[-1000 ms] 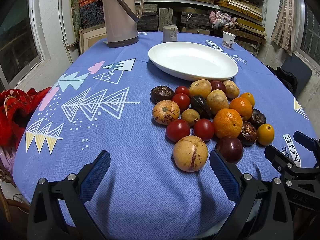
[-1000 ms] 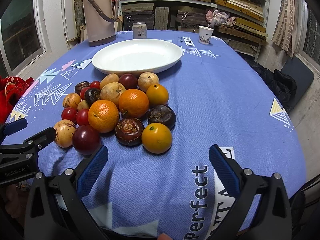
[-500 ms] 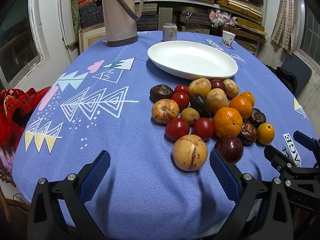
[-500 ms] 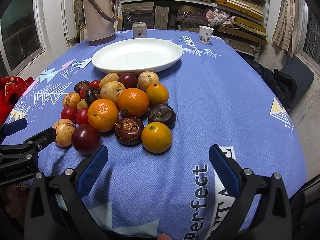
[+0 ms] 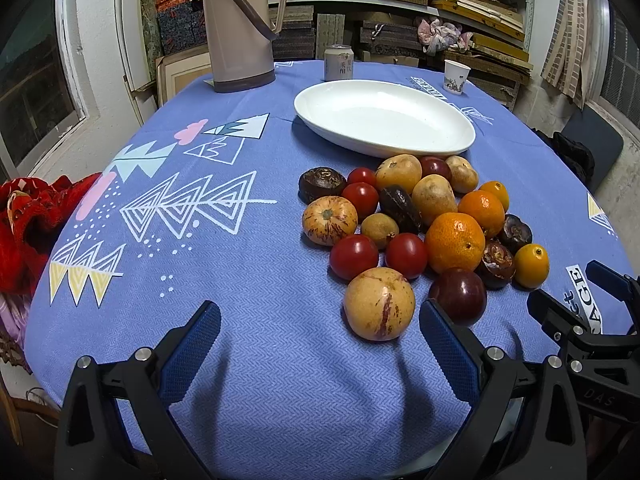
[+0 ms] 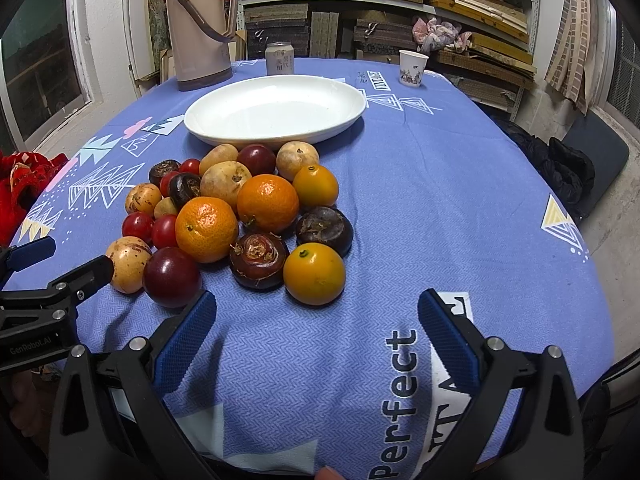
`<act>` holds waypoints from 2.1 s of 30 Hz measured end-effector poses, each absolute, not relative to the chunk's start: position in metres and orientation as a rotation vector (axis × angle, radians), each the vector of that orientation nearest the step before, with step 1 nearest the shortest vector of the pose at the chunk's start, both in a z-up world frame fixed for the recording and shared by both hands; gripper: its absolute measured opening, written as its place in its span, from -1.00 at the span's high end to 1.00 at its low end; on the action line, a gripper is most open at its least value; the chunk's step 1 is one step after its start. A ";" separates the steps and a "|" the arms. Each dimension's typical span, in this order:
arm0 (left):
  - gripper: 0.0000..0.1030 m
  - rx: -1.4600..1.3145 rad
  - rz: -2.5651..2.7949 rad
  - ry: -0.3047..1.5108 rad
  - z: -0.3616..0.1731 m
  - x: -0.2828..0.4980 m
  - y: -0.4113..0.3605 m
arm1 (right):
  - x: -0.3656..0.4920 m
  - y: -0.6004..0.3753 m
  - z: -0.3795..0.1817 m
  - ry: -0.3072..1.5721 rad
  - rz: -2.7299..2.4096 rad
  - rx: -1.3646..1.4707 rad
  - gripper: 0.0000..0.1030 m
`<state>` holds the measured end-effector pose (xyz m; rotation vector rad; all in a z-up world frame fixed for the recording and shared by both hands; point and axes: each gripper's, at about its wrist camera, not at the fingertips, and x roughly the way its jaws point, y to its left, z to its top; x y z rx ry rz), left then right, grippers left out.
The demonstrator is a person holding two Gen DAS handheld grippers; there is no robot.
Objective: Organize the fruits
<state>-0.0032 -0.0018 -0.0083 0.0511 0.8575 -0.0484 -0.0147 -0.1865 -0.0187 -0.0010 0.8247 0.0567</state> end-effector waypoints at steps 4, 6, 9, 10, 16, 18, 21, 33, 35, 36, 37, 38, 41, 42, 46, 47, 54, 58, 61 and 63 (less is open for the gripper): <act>-0.93 0.052 -0.050 0.860 -0.009 -0.004 -0.003 | -0.015 -0.186 -0.022 0.829 0.062 0.000 -0.92; -0.93 0.053 -0.050 0.860 -0.009 -0.003 -0.003 | -0.014 -0.186 -0.023 0.831 0.063 0.003 -0.92; -0.93 0.055 -0.051 0.861 -0.010 -0.004 -0.003 | -0.014 -0.188 -0.025 0.836 0.069 0.010 -0.92; -0.93 0.057 -0.052 0.860 -0.010 -0.003 -0.003 | -0.013 -0.188 -0.026 0.836 0.070 0.008 -0.92; -0.93 0.091 -0.081 0.849 -0.014 -0.004 -0.002 | -0.013 -0.194 -0.028 0.837 0.096 -0.023 -0.92; -0.93 0.103 -0.103 0.845 -0.017 -0.004 -0.001 | -0.012 -0.199 -0.031 0.844 0.113 -0.026 -0.92; -0.93 0.100 -0.125 0.861 -0.023 0.000 0.002 | -0.007 -0.208 -0.035 0.850 0.116 -0.038 -0.92; -0.93 0.111 -0.222 0.851 -0.027 0.008 0.001 | 0.020 -0.200 -0.046 0.884 0.218 -0.076 0.28; -0.93 0.098 -0.249 0.852 -0.026 0.009 0.001 | 0.021 -0.200 -0.045 0.879 0.214 -0.076 0.28; -0.93 0.096 -0.254 0.849 -0.025 0.009 0.000 | 0.021 -0.201 -0.045 0.877 0.216 -0.063 0.29; -0.93 0.095 -0.262 0.846 -0.025 0.008 -0.001 | 0.022 -0.203 -0.045 0.878 0.221 -0.051 0.29; -0.93 0.092 -0.278 0.841 -0.024 0.007 -0.002 | 0.022 -0.205 -0.044 0.878 0.228 -0.041 0.29; -0.92 0.085 -0.328 0.827 -0.021 0.006 -0.007 | 0.020 -0.211 -0.042 0.880 0.236 -0.024 0.29; -0.76 0.081 -0.341 0.831 -0.021 0.007 -0.009 | 0.019 -0.213 -0.042 0.879 0.234 -0.021 0.29; -0.54 0.026 -0.415 0.856 -0.023 0.012 -0.012 | 0.015 -0.220 -0.040 0.873 0.230 -0.004 0.28; -0.53 0.024 -0.417 0.856 -0.023 0.011 -0.013 | 0.014 -0.221 -0.041 0.874 0.230 -0.002 0.28; -0.34 -0.061 -0.468 0.899 -0.022 0.017 -0.001 | 0.009 -0.228 -0.042 0.869 0.239 0.024 0.28; -0.15 -0.074 -0.420 0.929 -0.026 0.022 0.011 | 0.006 -0.229 -0.042 0.866 0.235 0.028 0.28; -0.09 -0.069 -0.412 0.937 -0.029 0.023 0.009 | 0.005 -0.226 -0.041 0.864 0.243 0.024 0.28; 0.01 -0.001 -0.394 0.925 -0.030 0.022 -0.002 | 0.006 -0.223 -0.041 0.865 0.244 0.018 0.28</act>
